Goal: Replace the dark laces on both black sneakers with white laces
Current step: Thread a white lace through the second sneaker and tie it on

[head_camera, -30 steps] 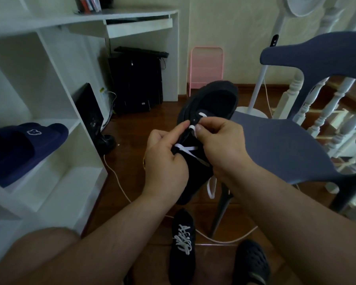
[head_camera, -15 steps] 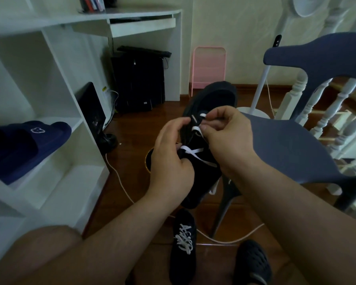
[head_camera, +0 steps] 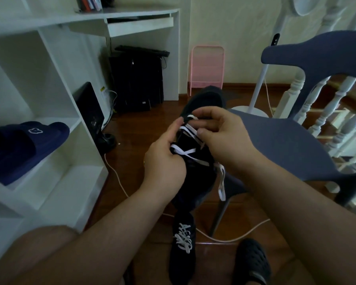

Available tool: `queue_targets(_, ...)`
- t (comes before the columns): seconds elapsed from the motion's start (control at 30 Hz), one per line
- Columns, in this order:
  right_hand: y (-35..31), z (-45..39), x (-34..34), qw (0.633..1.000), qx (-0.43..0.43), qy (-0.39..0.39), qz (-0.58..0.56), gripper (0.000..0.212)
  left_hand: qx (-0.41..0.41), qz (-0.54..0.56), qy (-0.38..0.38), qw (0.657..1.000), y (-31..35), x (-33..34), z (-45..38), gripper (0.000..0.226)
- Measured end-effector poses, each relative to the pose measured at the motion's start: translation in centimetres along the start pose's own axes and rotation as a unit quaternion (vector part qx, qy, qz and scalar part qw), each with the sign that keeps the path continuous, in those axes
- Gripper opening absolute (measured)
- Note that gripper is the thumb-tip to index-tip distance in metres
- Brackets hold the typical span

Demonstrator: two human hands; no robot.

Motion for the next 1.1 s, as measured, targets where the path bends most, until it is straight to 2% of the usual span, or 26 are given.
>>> queue_targets(0.07, 0.1, -0.2, -1.2, 0.999, -0.003, 0.032, -0.020, 0.029, -0.042, 0.039, 0.020, 0.998, -0.6, -0.4, -0.6, 0.082)
queue_targets(0.17, 0.5, -0.3, -3.6, 0.994, -0.020, 0.095, 0.060, 0.013, -0.084, 0.061, 0.050, 0.993, -1.2, -1.2, -1.2, 0.078)
queue_targets(0.23, 1.2, 0.2, -3.3, 0.988, -0.005, 0.051, 0.144, 0.018, -0.079, 0.053, 0.061, 0.994, -1.1, -1.6, -1.2, 0.079)
queue_targets(0.33, 2.5, 1.3, -1.6, 0.969, 0.030, -0.026, 0.242, 0.038, -0.045, 0.030, 0.064, 0.996, -0.1, -1.6, -0.7, 0.082)
queue_targets(0.4, 2.6, 1.4, -1.0, 0.958, 0.016, -0.022, 0.285, 0.043, -0.022, 0.014, 0.061, 0.998, 0.6, -1.4, -0.1, 0.084)
queue_targets(0.47, 2.8, 1.2, -0.6, 0.950, -0.005, -0.018, 0.311, 0.034, -0.008, 0.002, 0.056, 0.998, 0.7, -1.1, 0.3, 0.084)
queue_targets(0.57, 3.4, 0.3, -1.4, 0.953, -0.017, 0.010, 0.303, 0.025, -0.018, 0.029, 0.026, 0.999, 0.5, -0.4, 0.5, 0.090)
queue_targets(0.63, 3.2, -0.6, -3.0, 0.954, -0.028, 0.062, 0.291, 0.026, -0.050, 0.101, -0.001, 0.994, 0.8, 0.1, 0.4, 0.087)
queue_targets(0.73, 2.8, -1.3, -4.8, 0.956, -0.044, 0.121, 0.262, 0.009, -0.127, 0.230, -0.014, 0.965, 1.5, 0.1, -0.2, 0.062)
queue_targets(0.8, 2.6, -1.3, -5.6, 0.961, -0.054, 0.155, 0.222, 0.026, -0.186, 0.250, -0.012, 0.950, 1.1, -0.1, -0.6, 0.041)
queue_targets(0.87, 2.6, -1.4, -6.3, 0.958, -0.055, 0.189, 0.207, 0.027, -0.232, 0.253, -0.015, 0.939, 0.2, 0.1, -0.2, 0.023)
queue_targets(0.97, 3.0, -1.5, -6.4, 0.956, -0.044, 0.178, 0.229, 0.011, -0.261, 0.281, -0.015, 0.923, -0.2, 0.8, 0.7, 0.016)
queue_targets(1.1, 3.6, -1.6, -5.3, 0.956, -0.058, 0.136, 0.252, 0.007, -0.254, 0.315, 0.003, 0.914, -0.3, 0.7, 0.2, 0.019)
Point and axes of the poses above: each hand's wrist, its own z-axis away from the middle knuckle, its own x-axis out of the palm, y = z × x, the point moved 8 cm from there along -z, towards the middle knuckle, and after that the axes turned 10 degrees about y, right-handed, at the moved point
